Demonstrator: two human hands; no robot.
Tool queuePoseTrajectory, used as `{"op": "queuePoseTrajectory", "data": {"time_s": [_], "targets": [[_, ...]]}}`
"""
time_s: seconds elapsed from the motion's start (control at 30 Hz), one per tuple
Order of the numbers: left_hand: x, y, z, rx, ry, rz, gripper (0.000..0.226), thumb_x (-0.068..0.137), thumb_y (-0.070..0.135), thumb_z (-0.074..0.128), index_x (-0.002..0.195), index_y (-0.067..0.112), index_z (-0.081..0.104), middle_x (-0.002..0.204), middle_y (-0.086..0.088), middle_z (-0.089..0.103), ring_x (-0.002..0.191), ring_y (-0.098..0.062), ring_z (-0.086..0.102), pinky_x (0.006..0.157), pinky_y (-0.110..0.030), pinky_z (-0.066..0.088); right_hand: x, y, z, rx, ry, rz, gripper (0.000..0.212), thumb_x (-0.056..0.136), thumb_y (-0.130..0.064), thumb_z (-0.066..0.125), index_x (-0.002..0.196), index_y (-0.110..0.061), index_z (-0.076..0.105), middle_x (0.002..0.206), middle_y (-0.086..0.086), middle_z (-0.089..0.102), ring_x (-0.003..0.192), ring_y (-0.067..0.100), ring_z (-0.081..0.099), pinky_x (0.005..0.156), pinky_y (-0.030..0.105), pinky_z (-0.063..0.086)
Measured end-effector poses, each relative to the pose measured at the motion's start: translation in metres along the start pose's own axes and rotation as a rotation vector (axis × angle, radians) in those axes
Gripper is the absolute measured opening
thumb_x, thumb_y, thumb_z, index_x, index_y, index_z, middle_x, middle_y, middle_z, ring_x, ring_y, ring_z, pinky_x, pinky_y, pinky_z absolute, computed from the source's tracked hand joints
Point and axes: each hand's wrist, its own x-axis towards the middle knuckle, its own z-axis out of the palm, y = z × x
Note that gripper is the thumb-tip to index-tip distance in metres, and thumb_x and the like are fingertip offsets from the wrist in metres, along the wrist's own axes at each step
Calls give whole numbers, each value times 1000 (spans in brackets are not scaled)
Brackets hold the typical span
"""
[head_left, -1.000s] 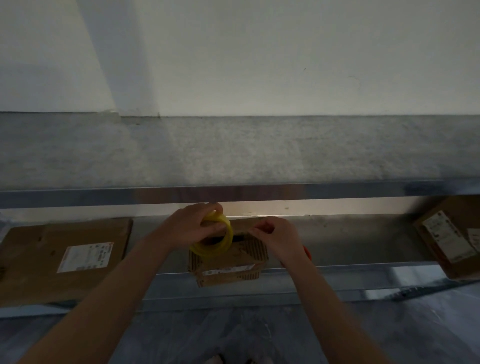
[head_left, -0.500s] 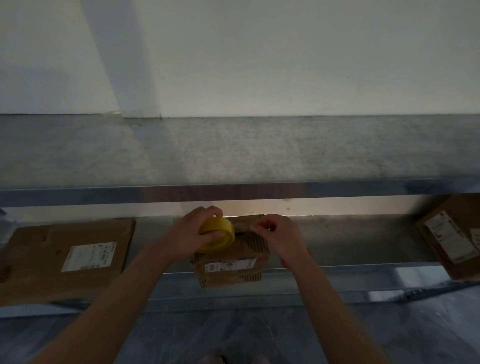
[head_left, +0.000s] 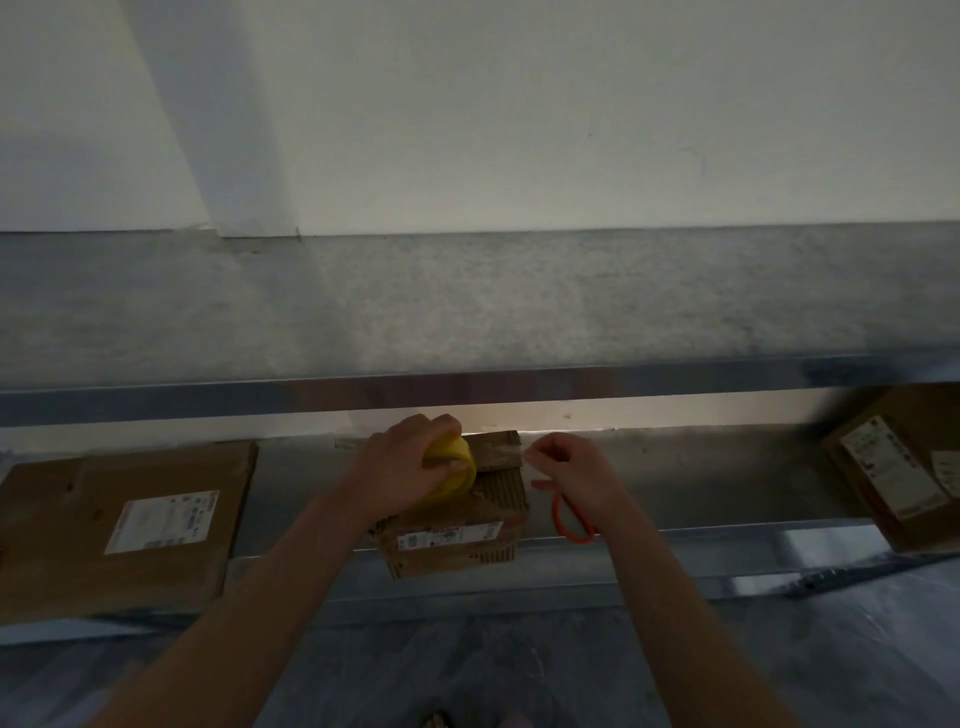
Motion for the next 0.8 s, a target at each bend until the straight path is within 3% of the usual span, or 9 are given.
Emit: {"op": "queuePoseTrajectory", "data": {"time_s": [0.27,0.47,0.57,0.63,0.73,0.8], "targets": [[2,11,13,-44,82,34,35,78,58,59,108,46,48,99,21,48,89,-5,48,71,-26,36,4,23,-4,137,-7,53,2,90,-15,70,88,-15,69,87,0,69,86,15,66,66,24,58],[3,16,19,9,69,23,42,74,66,50,110,47,45,99,23,46,88,-6,50,73,-29,45,11,42,3,210,-41,127,3,90,-16,68,89,-17,71,82,-3,70,91,21,67,81,40,59],[4,17,19,31,80,19,43,73,68,47,110,47,45,99,23,47,87,-5,51,73,-29,46,11,46,12,248,-21,144,5,90,-18,69,93,-17,71,86,-2,72,94,21,69,78,34,60],[5,18,18,33,100,23,42,72,67,48,109,45,46,98,22,47,85,-5,50,71,-28,44,10,47,20,257,5,143,10,91,-22,68,99,-18,70,95,-1,73,97,20,69,77,29,59],[7,19,17,51,100,48,40,73,65,50,107,45,46,97,21,48,87,-5,49,72,-26,39,7,43,31,352,59,194,34,89,-23,71,120,-21,57,114,4,66,103,23,67,85,38,59],[8,19,16,67,89,63,39,74,63,51,107,43,47,98,21,47,89,-6,48,73,-26,37,2,40,33,336,111,183,44,86,-22,74,123,-25,51,117,1,60,102,20,65,81,34,60]]}}
